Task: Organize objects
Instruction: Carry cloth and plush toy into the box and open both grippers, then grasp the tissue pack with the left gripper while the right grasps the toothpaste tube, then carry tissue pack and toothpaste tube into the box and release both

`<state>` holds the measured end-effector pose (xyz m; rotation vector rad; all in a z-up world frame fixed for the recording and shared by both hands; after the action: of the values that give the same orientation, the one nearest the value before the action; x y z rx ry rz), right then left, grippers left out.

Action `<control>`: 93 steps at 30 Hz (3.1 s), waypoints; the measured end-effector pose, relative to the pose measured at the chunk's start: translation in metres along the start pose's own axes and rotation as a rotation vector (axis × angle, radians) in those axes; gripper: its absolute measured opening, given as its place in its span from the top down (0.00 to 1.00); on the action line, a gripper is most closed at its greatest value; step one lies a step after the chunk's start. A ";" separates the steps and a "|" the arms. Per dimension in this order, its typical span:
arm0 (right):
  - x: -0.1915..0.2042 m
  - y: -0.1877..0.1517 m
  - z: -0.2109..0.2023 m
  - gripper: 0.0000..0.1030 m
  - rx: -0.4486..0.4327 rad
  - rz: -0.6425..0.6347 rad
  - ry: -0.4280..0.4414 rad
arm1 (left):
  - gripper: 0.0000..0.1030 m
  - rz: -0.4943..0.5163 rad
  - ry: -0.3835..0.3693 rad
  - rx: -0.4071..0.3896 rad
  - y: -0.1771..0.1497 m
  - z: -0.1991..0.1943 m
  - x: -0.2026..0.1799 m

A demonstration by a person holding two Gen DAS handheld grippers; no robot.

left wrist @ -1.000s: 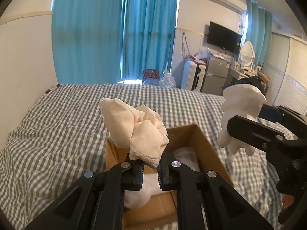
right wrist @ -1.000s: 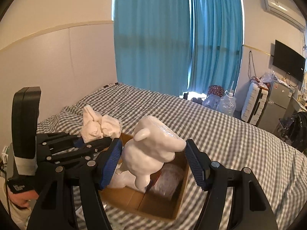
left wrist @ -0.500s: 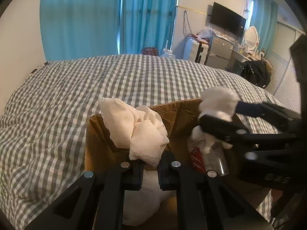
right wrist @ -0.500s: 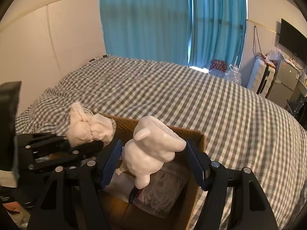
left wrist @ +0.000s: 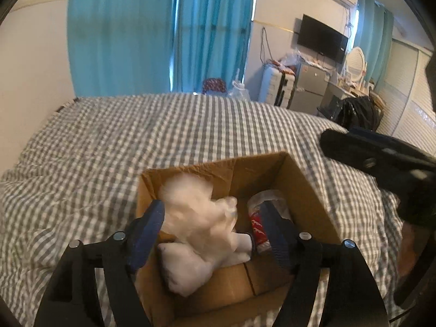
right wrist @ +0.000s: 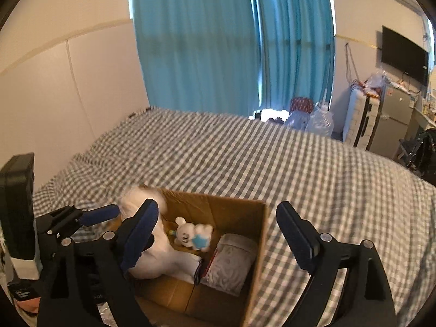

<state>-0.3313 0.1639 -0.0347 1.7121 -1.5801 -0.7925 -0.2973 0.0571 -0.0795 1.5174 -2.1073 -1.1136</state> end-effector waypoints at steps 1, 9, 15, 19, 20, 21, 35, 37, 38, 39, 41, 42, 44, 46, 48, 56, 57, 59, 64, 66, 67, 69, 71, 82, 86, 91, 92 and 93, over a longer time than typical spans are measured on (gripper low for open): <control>-0.002 0.004 -0.012 0.12 -0.013 -0.001 -0.004 | 0.23 0.002 0.007 -0.009 0.003 -0.007 -0.003; -0.015 0.022 -0.119 0.04 -0.117 -0.045 -0.029 | 0.02 -0.007 0.108 -0.125 0.013 -0.091 -0.017; -0.008 0.006 -0.179 0.00 -0.162 -0.117 -0.041 | 0.00 -0.020 0.183 -0.167 -0.009 -0.139 -0.021; -0.001 -0.021 -0.194 0.00 -0.154 -0.139 -0.033 | 0.00 -0.029 0.206 -0.163 -0.041 -0.153 -0.022; 0.000 -0.032 -0.194 0.00 -0.144 -0.141 -0.029 | 0.00 -0.037 0.218 -0.159 -0.051 -0.154 -0.022; 0.002 -0.040 -0.194 0.00 -0.137 -0.144 -0.023 | 0.00 -0.044 0.226 -0.159 -0.059 -0.155 -0.021; 0.003 -0.195 -0.114 0.00 0.065 -0.124 0.040 | 0.00 -0.096 0.236 -0.035 -0.202 -0.100 -0.029; -0.004 -0.211 -0.104 0.00 0.103 -0.091 0.036 | 0.00 -0.064 0.218 0.011 -0.218 -0.087 -0.039; -0.008 -0.218 -0.099 0.00 0.131 -0.078 0.030 | 0.00 -0.040 0.211 0.034 -0.224 -0.080 -0.045; -0.011 -0.222 -0.096 0.00 0.147 -0.072 0.021 | 0.00 -0.011 0.206 0.055 -0.231 -0.073 -0.049; -0.013 -0.223 -0.097 0.00 0.143 -0.064 0.014 | 0.00 0.022 0.204 0.089 -0.244 -0.064 -0.053; -0.014 -0.222 -0.098 0.00 0.136 -0.058 0.016 | 0.00 0.020 0.197 0.105 -0.249 -0.060 -0.053; -0.015 -0.222 -0.097 0.00 0.134 -0.049 0.012 | 0.00 0.001 0.166 0.135 -0.259 -0.052 -0.052; -0.015 -0.226 -0.091 0.00 0.150 -0.047 -0.001 | 0.00 -0.021 0.135 0.147 -0.266 -0.046 -0.049; -0.014 -0.229 -0.088 0.00 0.170 -0.050 -0.006 | 0.00 -0.037 0.098 0.144 -0.268 -0.041 -0.048; -0.003 -0.242 -0.078 0.00 0.207 -0.071 -0.034 | 0.11 0.005 0.016 0.157 -0.276 -0.039 -0.060; -0.002 -0.243 -0.077 0.00 0.213 -0.068 -0.034 | 0.21 0.025 0.006 0.161 -0.276 -0.039 -0.063; 0.001 -0.247 -0.073 0.00 0.230 -0.060 -0.030 | 0.40 0.052 -0.039 0.165 -0.276 -0.041 -0.073; 0.011 -0.254 -0.068 0.00 0.250 -0.053 -0.032 | 0.69 -0.002 -0.107 0.156 -0.269 -0.054 -0.070; 0.017 -0.256 -0.066 0.00 0.259 -0.055 -0.029 | 0.71 -0.027 -0.076 0.135 -0.260 -0.062 -0.057; 0.020 -0.257 -0.065 0.00 0.262 -0.058 -0.027 | 0.71 -0.029 -0.056 0.127 -0.255 -0.065 -0.050; 0.030 -0.258 -0.060 0.00 0.269 -0.071 -0.023 | 0.72 -0.043 -0.028 0.116 -0.249 -0.069 -0.036; 0.042 -0.258 -0.054 0.00 0.278 -0.087 -0.011 | 0.72 -0.071 -0.006 0.113 -0.247 -0.071 -0.020; 0.094 -0.276 -0.028 0.72 0.352 -0.162 0.073 | 0.75 -0.106 -0.009 0.124 -0.256 -0.070 -0.002; 0.091 -0.274 -0.043 0.74 0.327 -0.127 0.075 | 0.75 -0.105 -0.013 0.112 -0.252 -0.077 -0.008; 0.089 -0.266 -0.071 0.74 0.281 -0.093 0.076 | 0.75 -0.080 -0.008 0.090 -0.245 -0.090 -0.020; 0.088 -0.261 -0.079 0.74 0.263 -0.082 0.081 | 0.75 -0.071 -0.004 0.080 -0.242 -0.096 -0.024; 0.088 -0.257 -0.085 0.74 0.251 -0.075 0.079 | 0.75 -0.069 -0.005 0.074 -0.239 -0.099 -0.027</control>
<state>-0.1040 0.0939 -0.1911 1.9659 -1.6235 -0.5727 -0.0657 0.0090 -0.1878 1.6338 -2.1361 -1.0749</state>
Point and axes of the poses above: each gripper's, at about its wrist camera, not at the fingertips, and z roughly the way its jaws point, x to its left, y to its top, the point moved 9 cm from there along z, roughly the way its jaws point, and after that the axes turned 8 degrees about -y, right-handed, at the moved point
